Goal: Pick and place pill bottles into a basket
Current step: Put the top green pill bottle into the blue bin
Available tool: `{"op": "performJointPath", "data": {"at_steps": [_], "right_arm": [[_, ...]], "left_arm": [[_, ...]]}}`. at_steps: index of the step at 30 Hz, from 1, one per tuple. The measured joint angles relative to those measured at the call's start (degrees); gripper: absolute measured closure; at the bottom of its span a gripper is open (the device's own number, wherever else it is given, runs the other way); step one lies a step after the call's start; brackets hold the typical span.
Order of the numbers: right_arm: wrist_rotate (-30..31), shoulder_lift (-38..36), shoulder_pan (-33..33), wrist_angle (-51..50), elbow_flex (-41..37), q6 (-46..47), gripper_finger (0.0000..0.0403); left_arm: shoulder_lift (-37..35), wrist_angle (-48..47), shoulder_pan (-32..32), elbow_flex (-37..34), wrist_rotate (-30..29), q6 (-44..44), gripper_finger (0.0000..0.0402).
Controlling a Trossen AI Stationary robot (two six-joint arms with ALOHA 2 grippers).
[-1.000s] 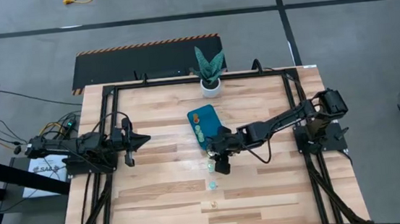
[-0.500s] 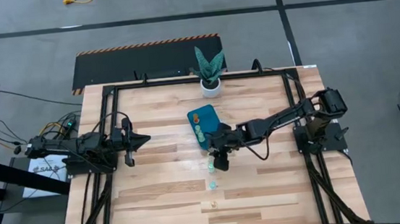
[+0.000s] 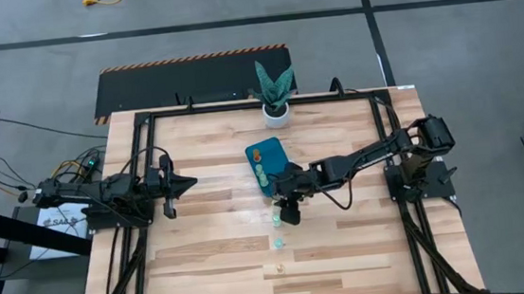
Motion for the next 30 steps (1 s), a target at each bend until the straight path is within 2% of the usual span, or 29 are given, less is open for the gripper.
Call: {"op": "performJointPath", "data": {"at_steps": [16,26,30], "right_arm": [[-1.27,4.63,0.0,2.77,0.2,0.11,0.0258],[-1.26,4.54,-0.07,3.09,0.22,0.03,0.0317],[-1.4,4.39,-0.11,2.76,0.84,-0.35,0.0315]], "left_arm": [[0.0,0.0,0.01,0.0,0.0,0.0,0.0393],[0.0,0.0,0.02,0.0,0.0,0.0,0.0393],[0.01,0.0,0.0,-0.02,0.0,0.0,0.0393]]}}
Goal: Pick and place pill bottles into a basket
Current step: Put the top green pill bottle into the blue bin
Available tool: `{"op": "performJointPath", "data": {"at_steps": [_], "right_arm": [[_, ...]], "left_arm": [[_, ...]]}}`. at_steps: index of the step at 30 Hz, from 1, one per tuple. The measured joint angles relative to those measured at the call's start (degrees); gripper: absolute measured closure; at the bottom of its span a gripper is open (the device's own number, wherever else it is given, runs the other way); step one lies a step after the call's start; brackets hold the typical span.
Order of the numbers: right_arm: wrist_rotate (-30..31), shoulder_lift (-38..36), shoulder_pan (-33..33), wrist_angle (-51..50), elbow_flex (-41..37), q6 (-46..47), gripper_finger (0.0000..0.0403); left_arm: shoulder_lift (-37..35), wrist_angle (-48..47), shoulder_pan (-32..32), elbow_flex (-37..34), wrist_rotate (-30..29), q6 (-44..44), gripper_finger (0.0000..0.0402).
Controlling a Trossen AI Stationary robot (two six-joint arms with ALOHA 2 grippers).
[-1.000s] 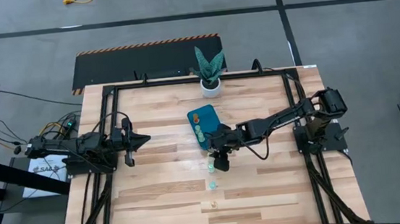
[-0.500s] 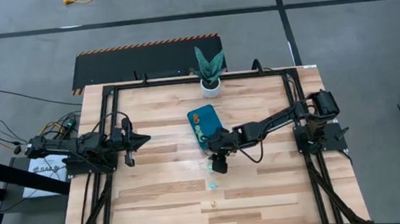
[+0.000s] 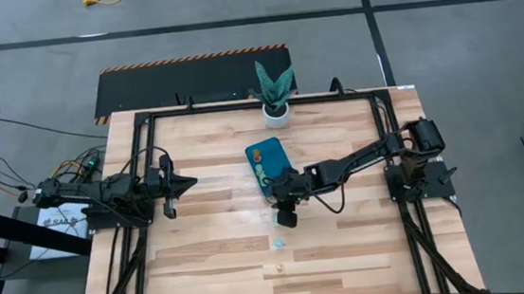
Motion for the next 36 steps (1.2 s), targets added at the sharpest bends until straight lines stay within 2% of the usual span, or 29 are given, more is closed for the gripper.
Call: {"op": "performJointPath", "data": {"at_steps": [4,8,14,26,31,36], "right_arm": [[-1.22,-0.02,-0.25,-0.18,3.95,-3.1,0.0299],[-1.97,-0.02,-1.16,-5.24,9.91,-8.13,0.0305],[1.92,-0.07,-5.96,-15.5,16.98,-16.67,0.0309],[1.9,-0.07,-18.62,-18.69,17.28,-19.85,0.0305],[0.3,0.09,-21.73,-17.77,16.88,-18.97,0.0305],[-2.33,0.16,-23.18,-12.63,12.75,-16.18,0.0305]], "left_arm": [[0.01,0.0,0.01,0.01,0.0,0.0,0.0393],[0.0,0.0,0.01,0.01,0.0,0.0,0.0393],[0.0,0.0,0.02,0.02,0.0,0.0,0.0393],[0.0,0.0,0.01,0.0,0.0,0.0,0.0393],[0.01,0.0,0.02,0.02,0.0,0.0,0.0393],[0.01,0.0,0.01,0.02,0.0,-0.01,0.0393]]}}
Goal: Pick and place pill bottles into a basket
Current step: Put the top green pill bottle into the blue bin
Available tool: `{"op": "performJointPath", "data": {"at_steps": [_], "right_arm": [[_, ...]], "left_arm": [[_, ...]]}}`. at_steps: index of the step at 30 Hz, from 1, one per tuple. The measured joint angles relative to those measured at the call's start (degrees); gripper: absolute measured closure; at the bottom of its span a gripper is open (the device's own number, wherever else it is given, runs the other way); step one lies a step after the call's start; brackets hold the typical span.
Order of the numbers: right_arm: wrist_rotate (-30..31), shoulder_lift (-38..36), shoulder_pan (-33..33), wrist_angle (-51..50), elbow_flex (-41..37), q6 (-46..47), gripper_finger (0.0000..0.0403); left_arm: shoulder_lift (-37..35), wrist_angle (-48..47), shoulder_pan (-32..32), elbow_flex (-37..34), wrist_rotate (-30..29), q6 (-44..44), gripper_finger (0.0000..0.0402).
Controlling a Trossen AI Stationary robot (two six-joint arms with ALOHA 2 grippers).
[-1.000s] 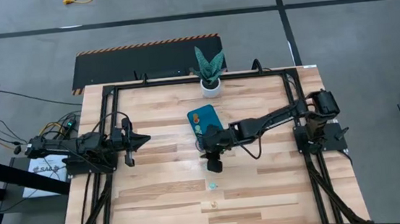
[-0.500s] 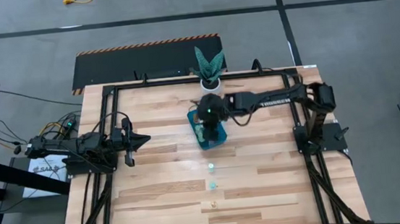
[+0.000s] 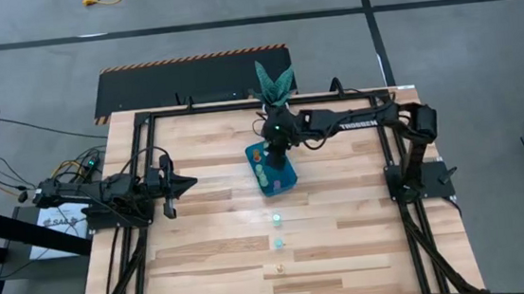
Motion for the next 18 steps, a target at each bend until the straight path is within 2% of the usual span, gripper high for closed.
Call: {"op": "performJointPath", "data": {"at_steps": [18], "right_arm": [[-0.06,0.04,0.0,8.08,-7.82,4.52,0.0304]], "left_arm": [[0.0,0.0,0.0,0.0,0.0,0.01,0.0393]]}}
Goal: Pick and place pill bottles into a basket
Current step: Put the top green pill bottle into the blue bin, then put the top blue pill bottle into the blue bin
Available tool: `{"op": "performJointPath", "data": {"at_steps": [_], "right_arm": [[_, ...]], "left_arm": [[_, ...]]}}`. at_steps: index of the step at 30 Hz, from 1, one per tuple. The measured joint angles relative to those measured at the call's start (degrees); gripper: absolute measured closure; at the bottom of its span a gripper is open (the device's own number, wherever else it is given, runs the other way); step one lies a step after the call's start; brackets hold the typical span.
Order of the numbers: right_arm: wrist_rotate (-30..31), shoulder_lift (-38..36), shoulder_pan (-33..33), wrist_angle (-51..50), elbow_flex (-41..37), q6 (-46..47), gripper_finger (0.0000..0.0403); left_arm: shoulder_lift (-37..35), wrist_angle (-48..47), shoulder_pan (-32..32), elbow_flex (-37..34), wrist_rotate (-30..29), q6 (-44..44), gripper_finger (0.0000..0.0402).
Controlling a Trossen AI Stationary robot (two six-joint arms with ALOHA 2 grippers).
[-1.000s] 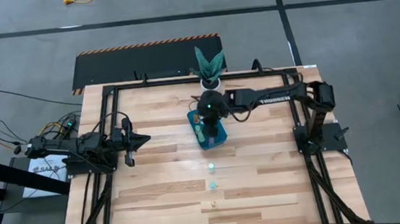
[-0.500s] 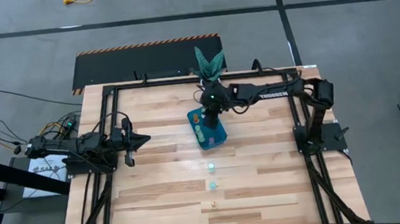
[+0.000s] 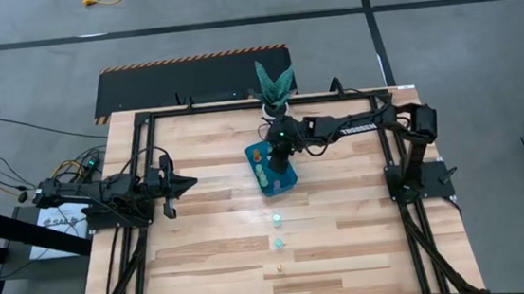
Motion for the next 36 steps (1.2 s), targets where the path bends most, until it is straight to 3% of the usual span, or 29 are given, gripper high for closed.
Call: {"op": "performJointPath", "data": {"at_steps": [10,23,36], "right_arm": [[0.3,0.0,-0.43,0.64,-0.3,2.06,0.0302],[1.56,0.0,-0.45,0.62,-0.3,2.58,0.0235],[1.54,-1.28,-0.35,-2.13,2.62,-0.63,0.0206]], "left_arm": [[0.0,0.0,0.0,0.0,0.0,0.0,0.0393],[-0.01,0.0,0.0,0.0,0.0,0.0,0.0393],[0.0,0.0,0.0,0.0,0.0,0.0,0.0393]]}}
